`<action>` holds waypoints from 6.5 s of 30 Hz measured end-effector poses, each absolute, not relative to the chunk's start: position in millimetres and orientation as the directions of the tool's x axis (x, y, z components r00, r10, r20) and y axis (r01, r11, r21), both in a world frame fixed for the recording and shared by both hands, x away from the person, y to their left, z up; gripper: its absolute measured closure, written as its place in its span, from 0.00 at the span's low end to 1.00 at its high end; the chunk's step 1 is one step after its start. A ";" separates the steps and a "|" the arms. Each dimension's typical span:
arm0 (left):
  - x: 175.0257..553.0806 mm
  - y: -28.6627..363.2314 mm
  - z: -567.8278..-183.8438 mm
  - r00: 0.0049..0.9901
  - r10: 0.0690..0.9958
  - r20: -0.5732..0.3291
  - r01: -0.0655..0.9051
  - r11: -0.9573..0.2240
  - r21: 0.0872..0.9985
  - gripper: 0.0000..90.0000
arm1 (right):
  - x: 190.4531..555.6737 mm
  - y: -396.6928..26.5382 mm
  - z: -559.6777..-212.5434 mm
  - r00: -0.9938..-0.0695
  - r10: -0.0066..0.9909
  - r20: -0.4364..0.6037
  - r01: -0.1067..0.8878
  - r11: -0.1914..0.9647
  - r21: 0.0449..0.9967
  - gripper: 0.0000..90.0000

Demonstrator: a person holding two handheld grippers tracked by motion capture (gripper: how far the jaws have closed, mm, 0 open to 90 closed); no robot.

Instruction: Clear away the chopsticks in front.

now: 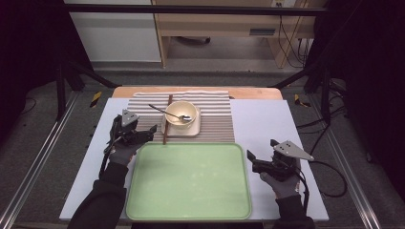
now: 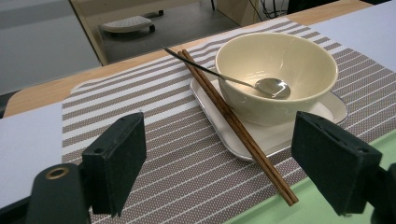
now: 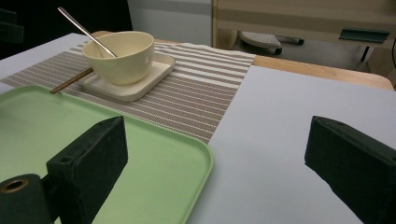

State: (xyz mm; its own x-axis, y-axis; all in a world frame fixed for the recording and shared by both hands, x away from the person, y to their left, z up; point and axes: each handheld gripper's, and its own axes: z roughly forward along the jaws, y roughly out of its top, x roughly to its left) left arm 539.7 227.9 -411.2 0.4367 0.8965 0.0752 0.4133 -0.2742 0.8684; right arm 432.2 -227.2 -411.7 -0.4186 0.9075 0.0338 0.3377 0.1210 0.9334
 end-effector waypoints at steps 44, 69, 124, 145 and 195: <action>587.1 194.0 -463.8 0.459 0.888 -0.007 0.536 -0.270 0.800 0.73 | 434.8 -226.1 -416.2 -0.417 0.908 0.028 0.352 0.133 0.926 0.10; 584.8 193.8 -463.1 0.440 0.898 0.004 0.559 -0.278 0.781 0.93 | 435.4 -225.0 -417.4 -0.417 0.909 0.025 0.359 0.139 0.923 0.10; 602.2 190.7 -464.1 0.396 0.918 0.020 0.600 -0.276 0.751 0.93 | 436.1 -226.1 -418.5 -0.412 0.911 0.021 0.362 0.143 0.921 0.12; 590.5 205.2 -457.9 0.368 0.930 0.008 0.573 -0.234 0.786 0.95 | 436.0 -225.7 -418.9 -0.410 0.912 0.020 0.366 0.145 0.919 0.12; 480.7 269.0 -428.0 0.304 0.952 0.044 0.499 -0.198 0.844 0.95 | 430.9 -230.7 -414.9 -0.395 0.919 0.005 0.356 0.147 0.923 0.06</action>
